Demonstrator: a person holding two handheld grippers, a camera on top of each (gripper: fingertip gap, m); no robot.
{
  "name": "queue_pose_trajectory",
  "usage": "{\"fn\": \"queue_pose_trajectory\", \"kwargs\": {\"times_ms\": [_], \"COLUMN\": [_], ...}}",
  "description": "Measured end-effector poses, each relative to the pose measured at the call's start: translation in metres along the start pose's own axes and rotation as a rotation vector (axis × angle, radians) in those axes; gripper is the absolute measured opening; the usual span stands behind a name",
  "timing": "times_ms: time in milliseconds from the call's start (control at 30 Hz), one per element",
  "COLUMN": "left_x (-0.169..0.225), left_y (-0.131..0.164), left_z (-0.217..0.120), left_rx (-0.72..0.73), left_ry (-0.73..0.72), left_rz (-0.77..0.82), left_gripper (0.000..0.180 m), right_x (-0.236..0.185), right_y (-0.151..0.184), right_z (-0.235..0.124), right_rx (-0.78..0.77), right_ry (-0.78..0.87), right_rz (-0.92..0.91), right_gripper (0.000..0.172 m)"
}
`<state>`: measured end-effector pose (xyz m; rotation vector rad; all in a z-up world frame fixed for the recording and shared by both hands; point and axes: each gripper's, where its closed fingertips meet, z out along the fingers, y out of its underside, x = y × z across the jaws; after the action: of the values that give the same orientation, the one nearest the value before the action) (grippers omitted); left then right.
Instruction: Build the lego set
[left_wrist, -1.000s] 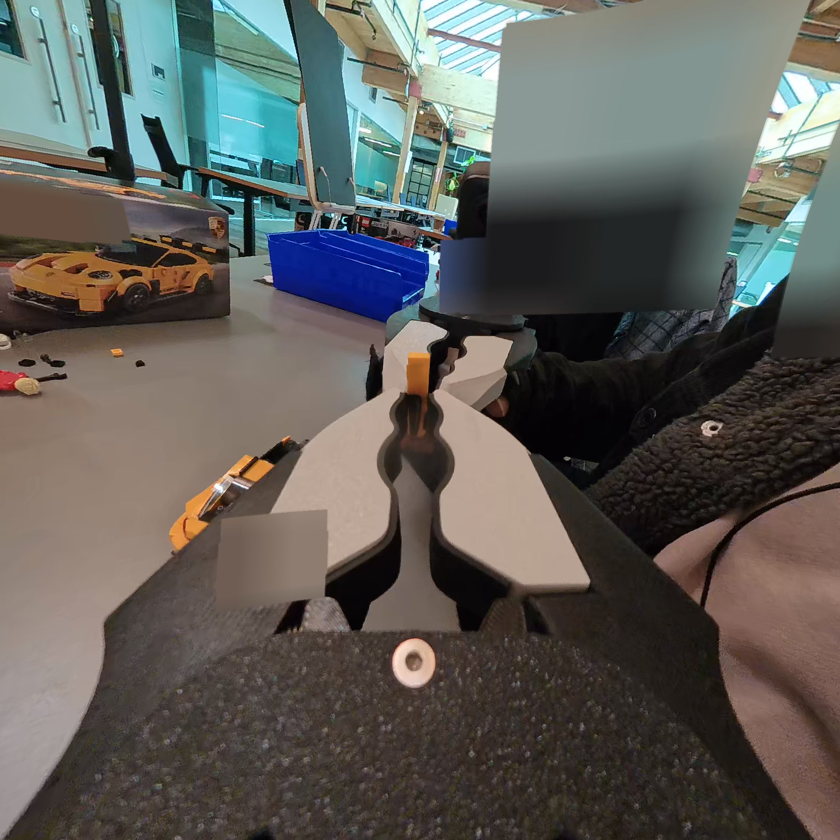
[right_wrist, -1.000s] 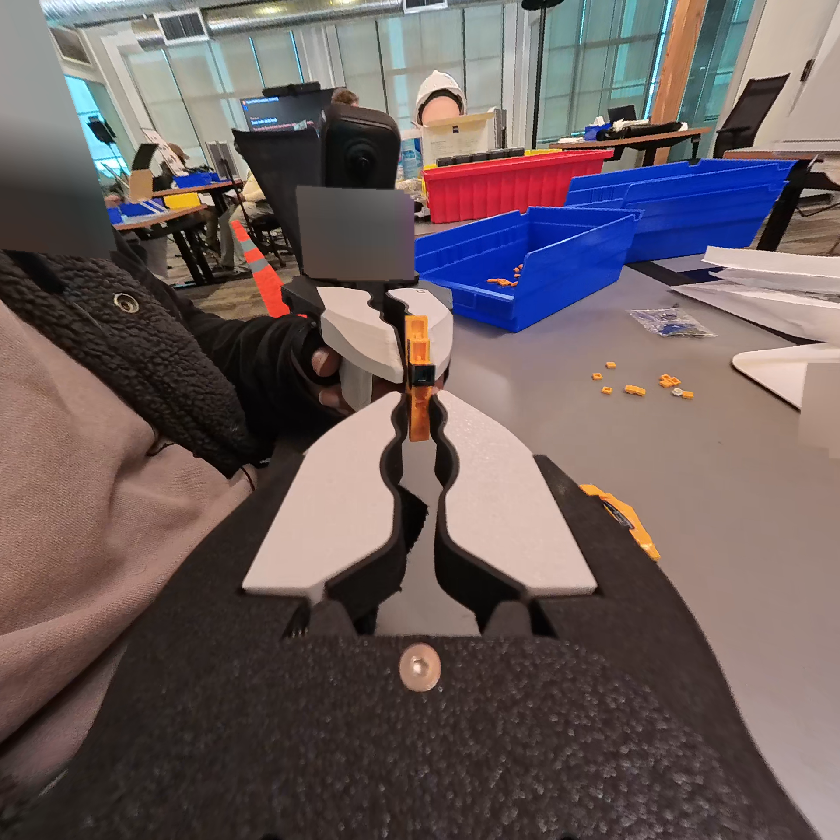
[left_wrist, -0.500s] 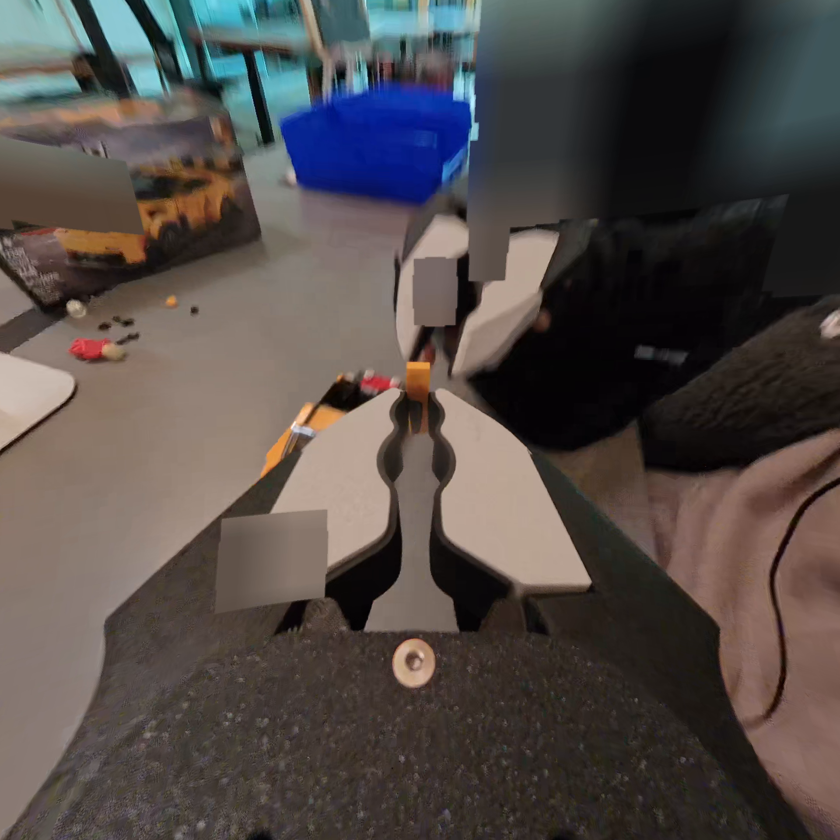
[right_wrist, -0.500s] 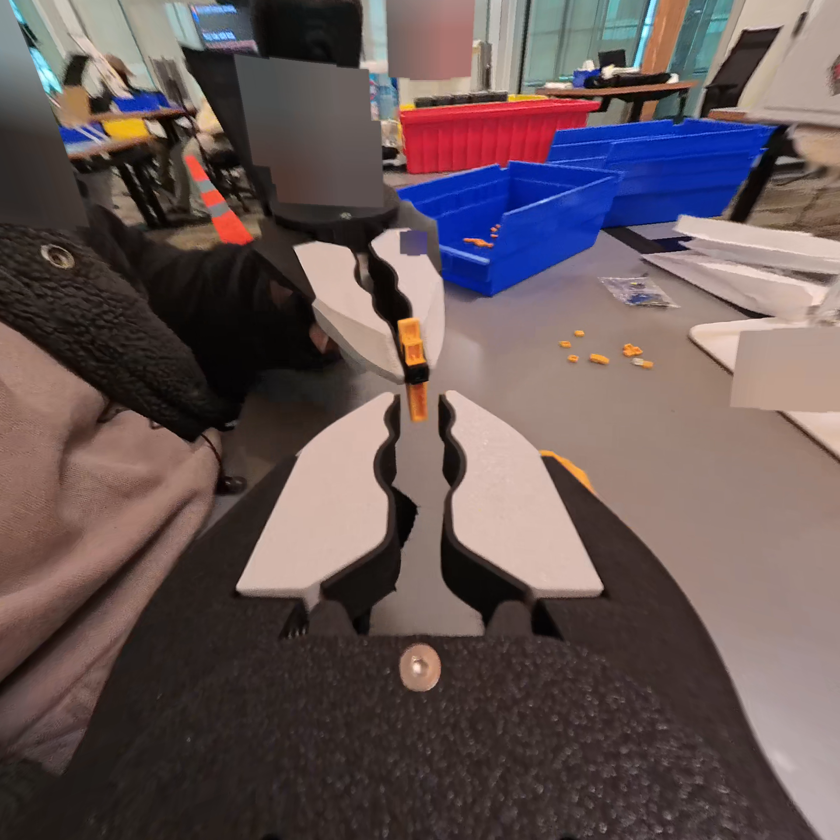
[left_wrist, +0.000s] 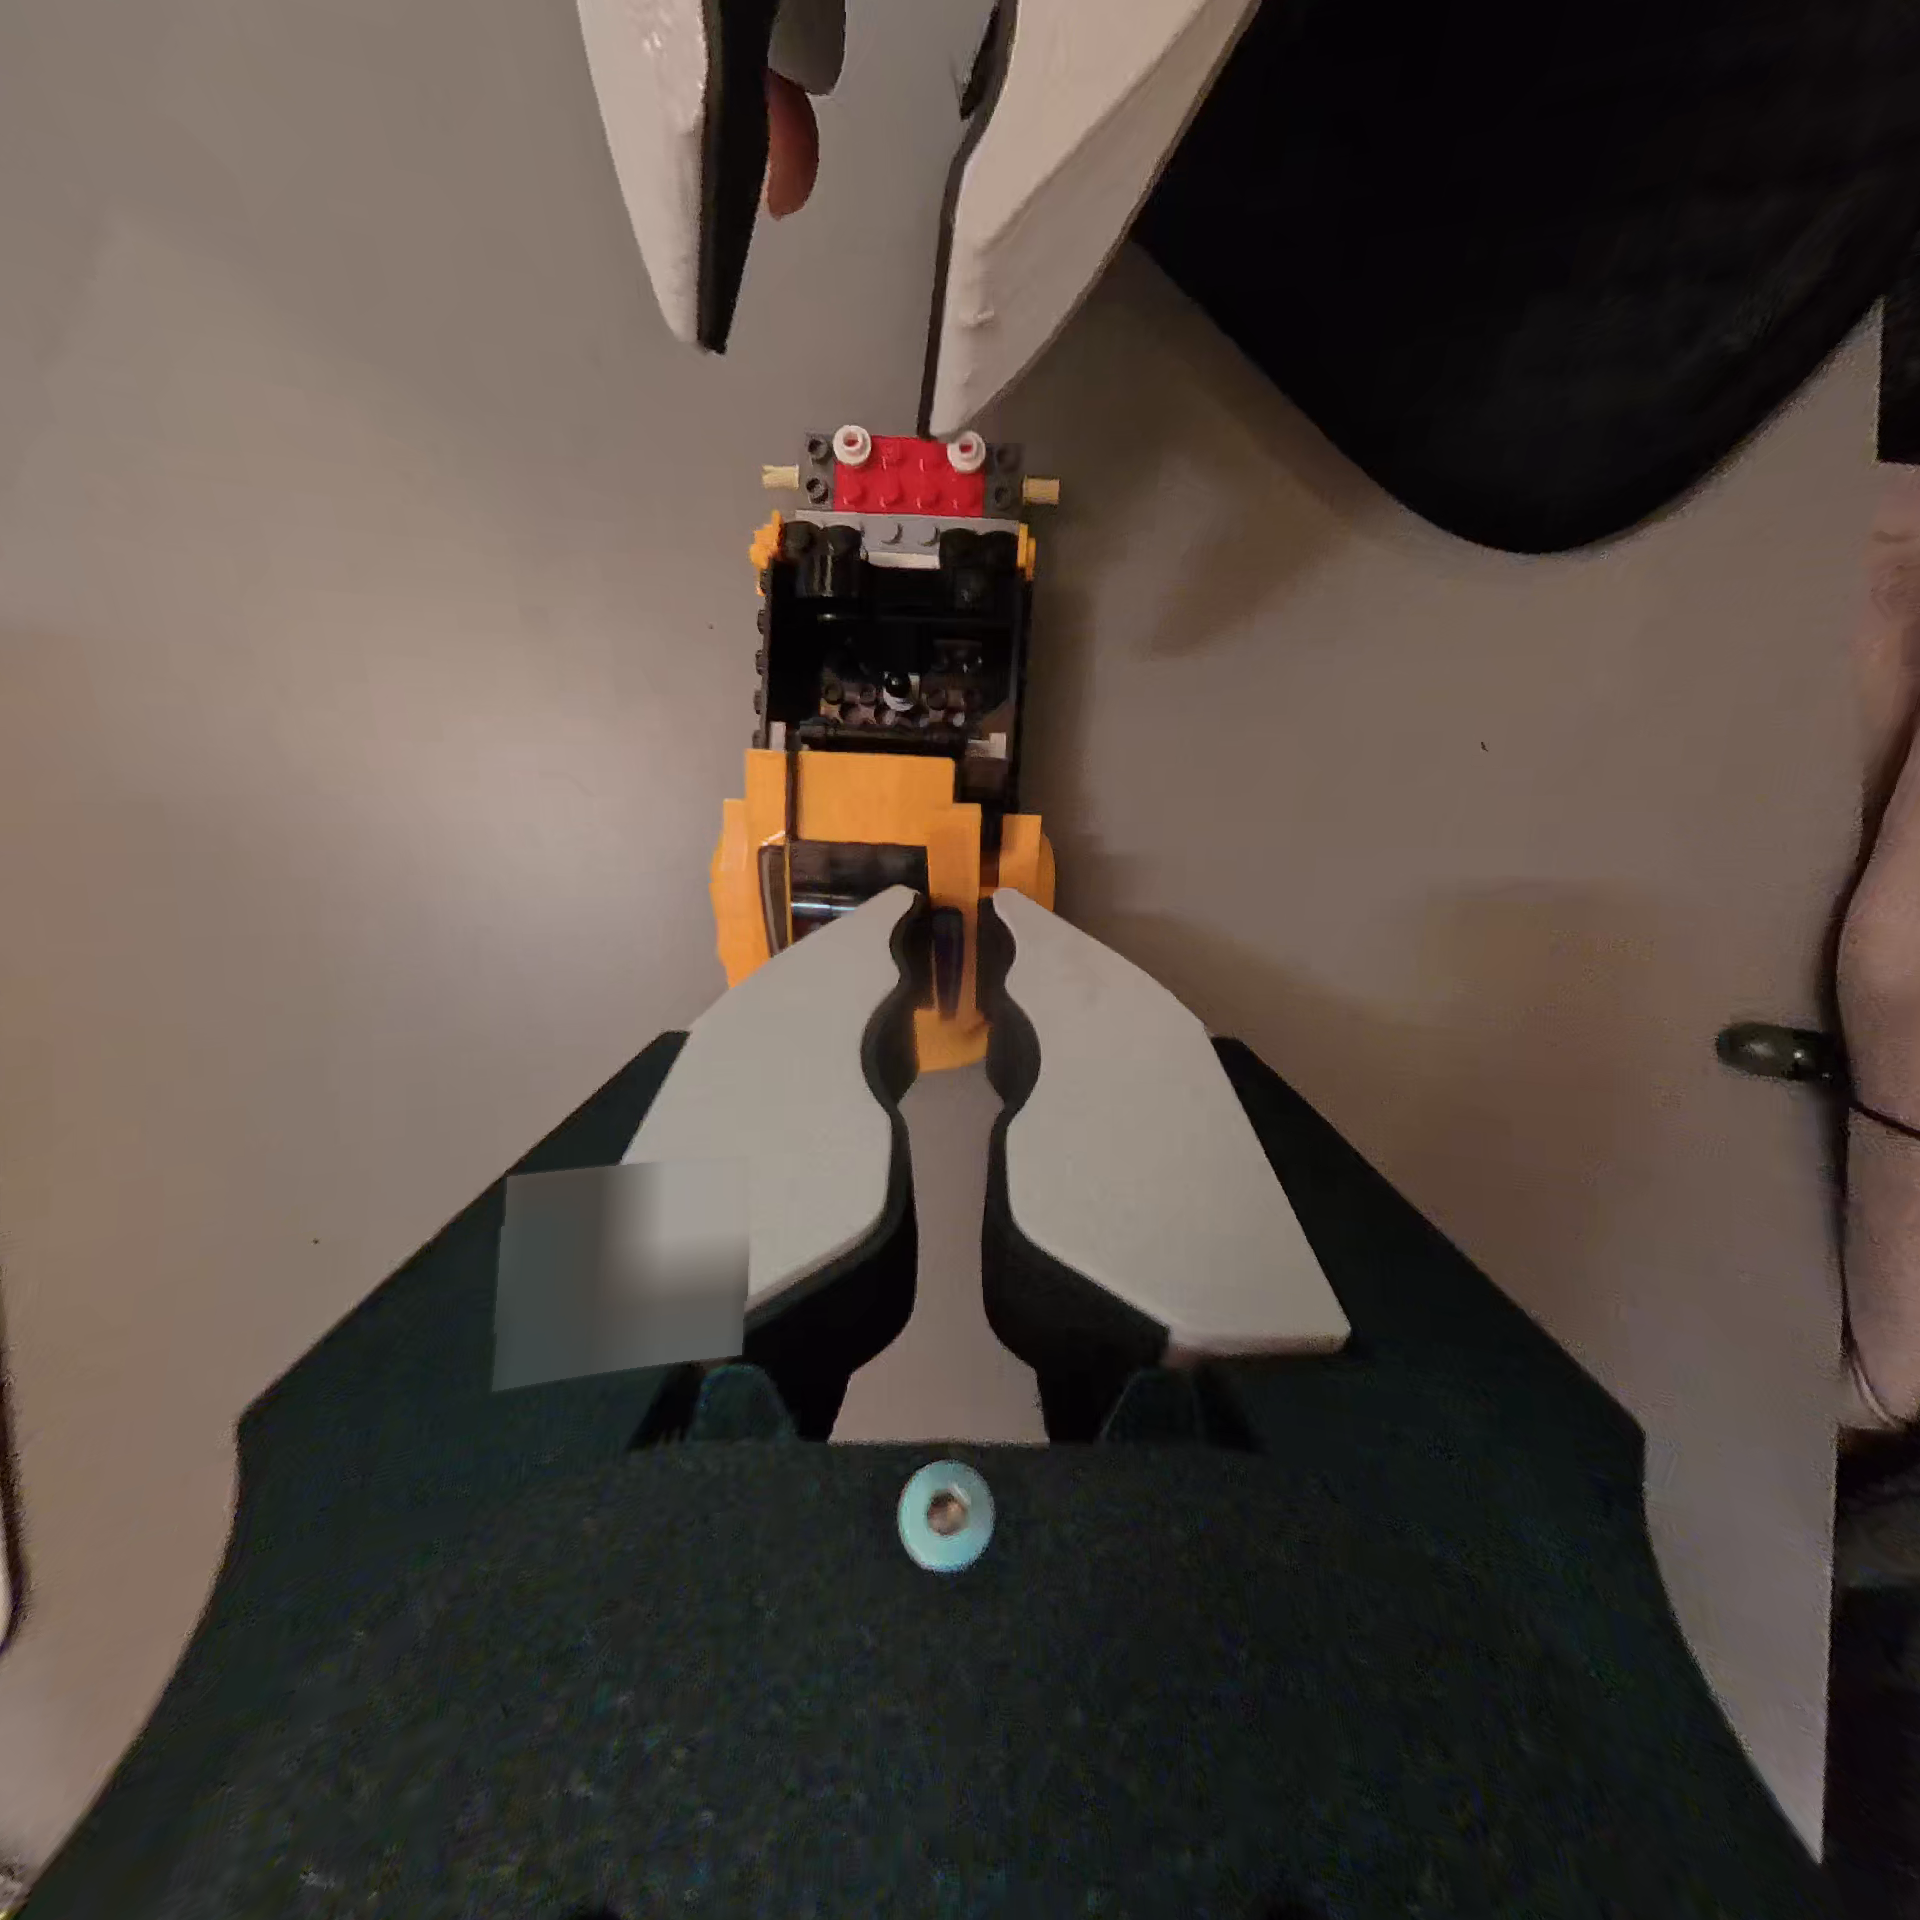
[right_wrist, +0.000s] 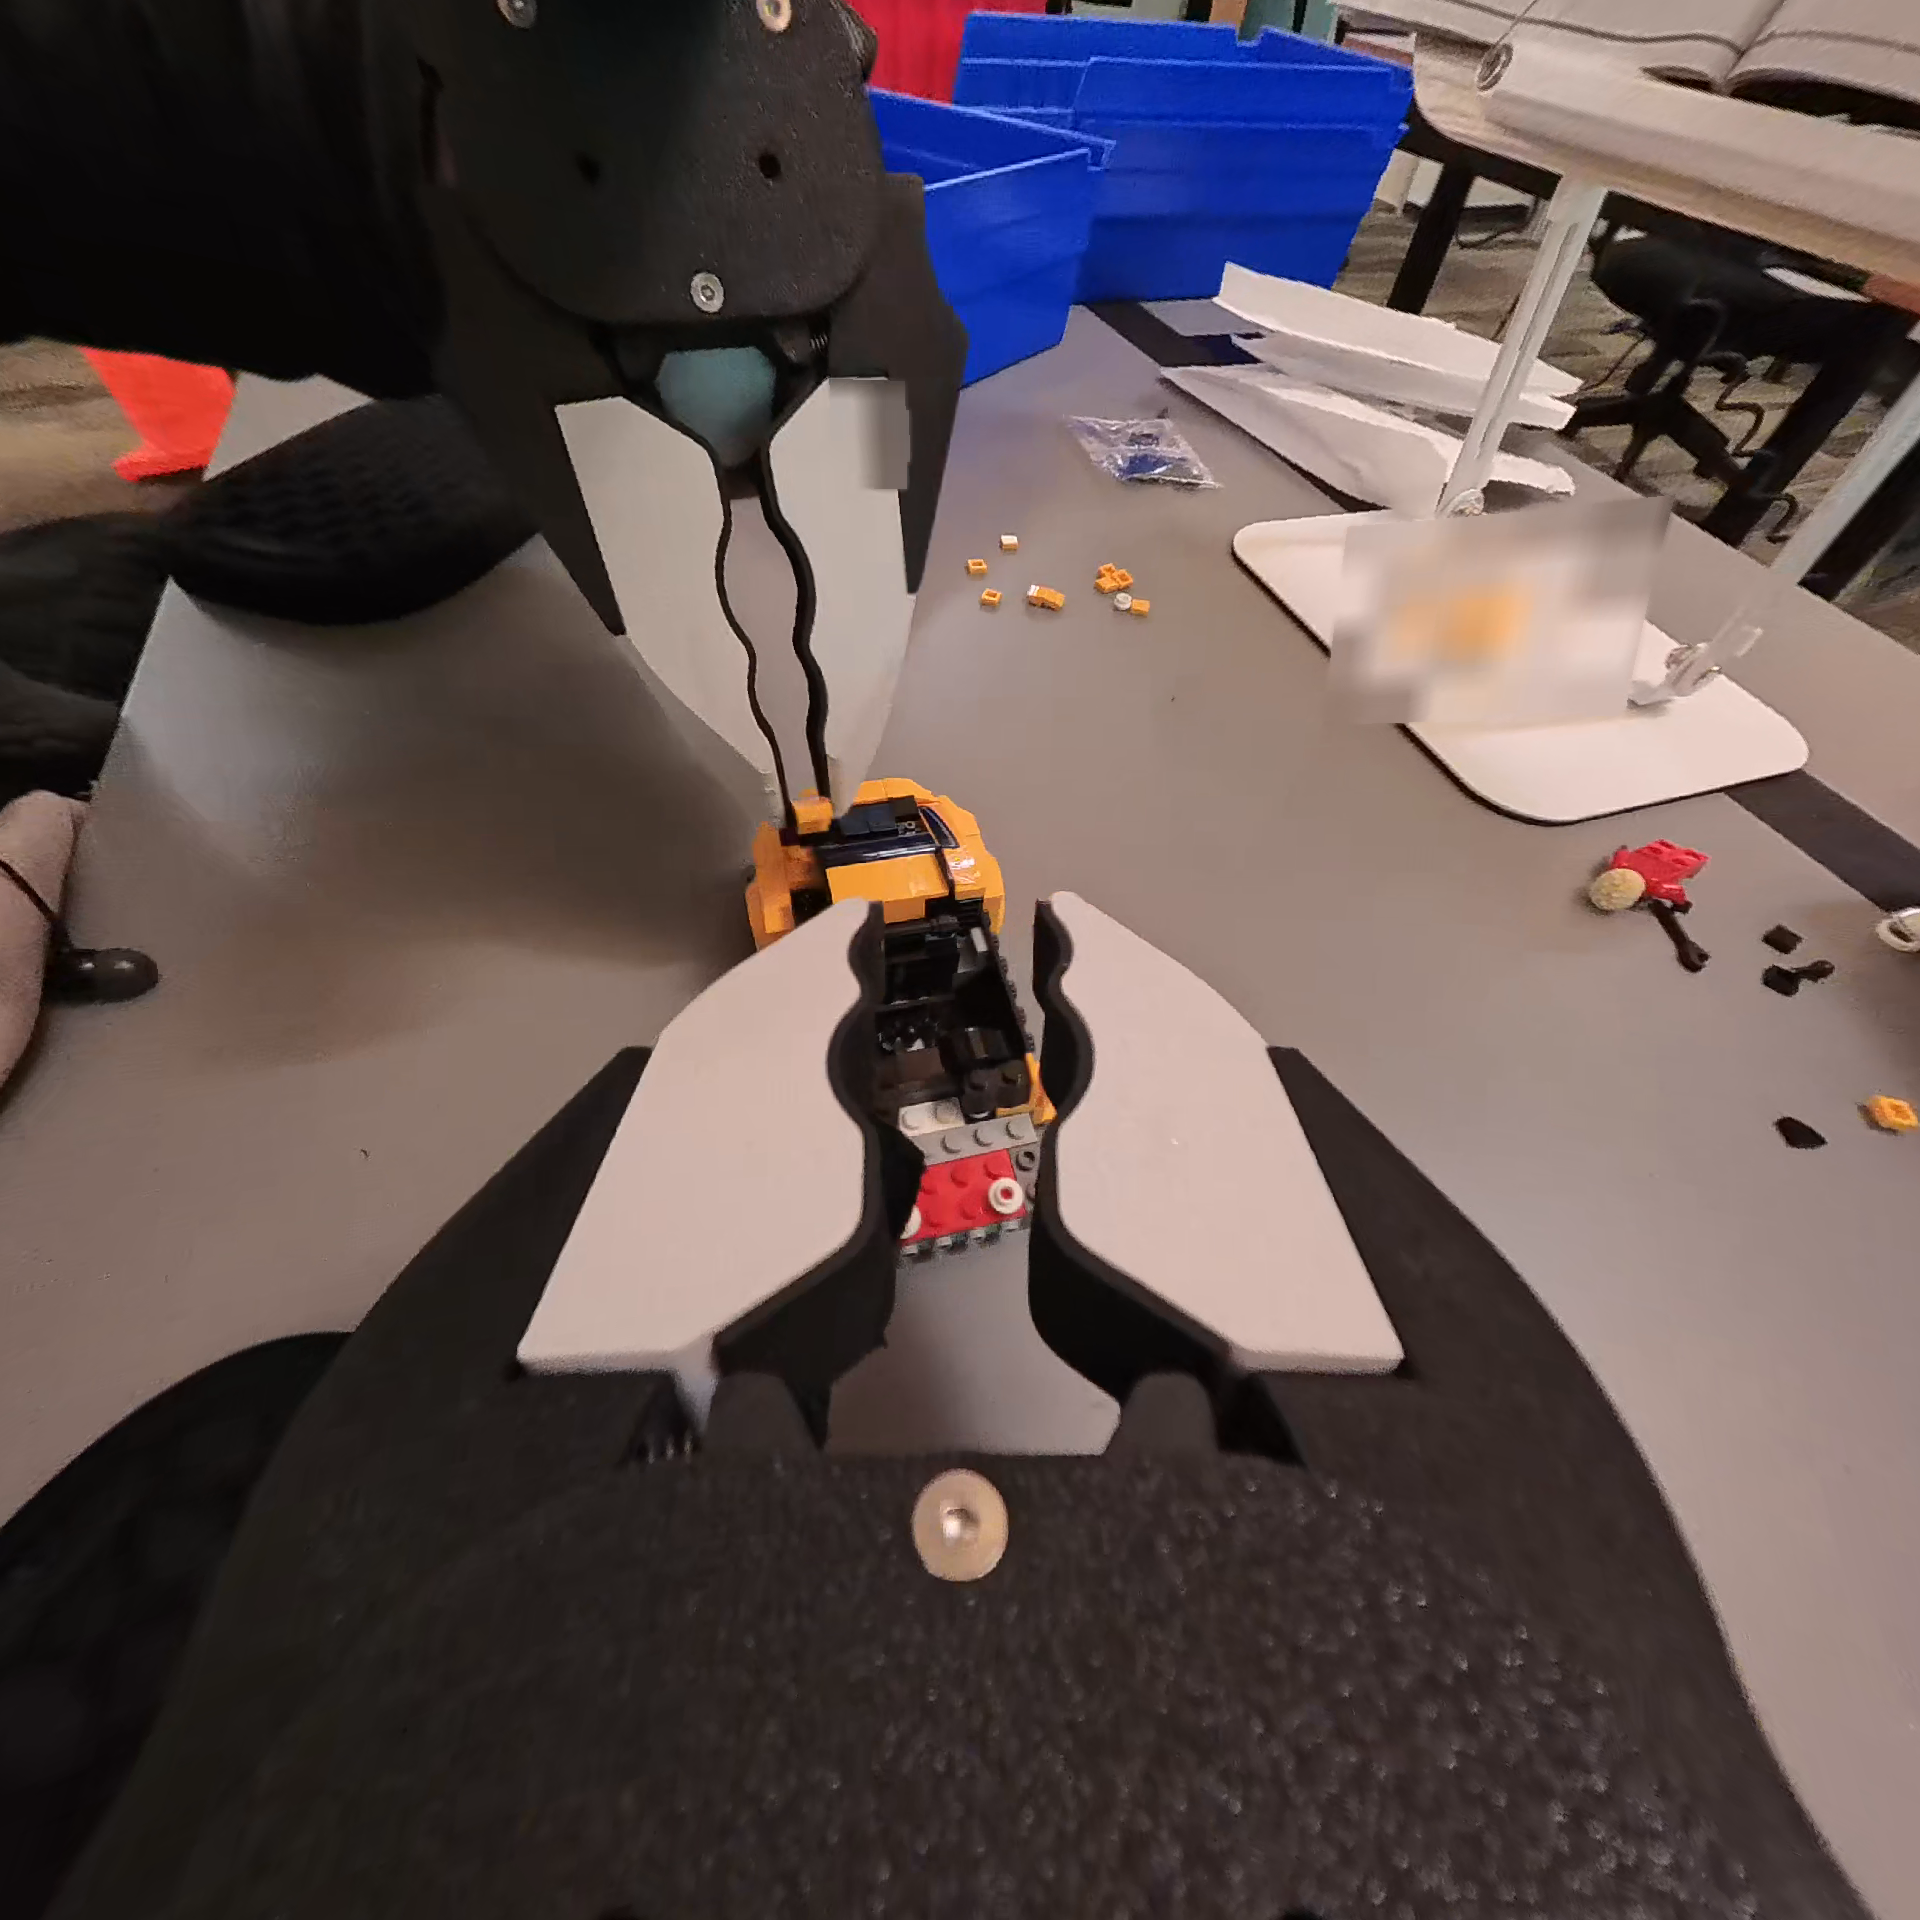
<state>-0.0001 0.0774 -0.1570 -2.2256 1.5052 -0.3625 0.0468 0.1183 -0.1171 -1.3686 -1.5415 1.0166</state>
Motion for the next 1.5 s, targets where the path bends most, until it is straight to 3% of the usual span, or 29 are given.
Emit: {"fn": "queue_pose_trajectory", "kwargs": {"times_ms": [233, 733, 1500], "left_x": [0.003, 0.000, 0.000], "left_y": [-0.003, -0.002, 0.008], "left_z": [0.001, 0.000, 0.007], "left_rx": [-0.043, 0.178, -0.087], "left_ry": [0.027, 0.112, -0.057], "left_rz": [0.023, -0.092, 0.127], "left_gripper": [0.008, 0.008, 0.008], "right_x": [-0.007, -0.009, -0.016], "right_y": [-0.004, -0.005, 0.000], "right_z": [0.001, 0.002, 0.007], "right_rx": [0.006, 0.018, -0.009], "right_ry": [-0.006, -0.007, -0.031], "right_rz": [-0.029, -0.020, -0.026], "right_gripper": [0.026, 0.024, 0.023]}}
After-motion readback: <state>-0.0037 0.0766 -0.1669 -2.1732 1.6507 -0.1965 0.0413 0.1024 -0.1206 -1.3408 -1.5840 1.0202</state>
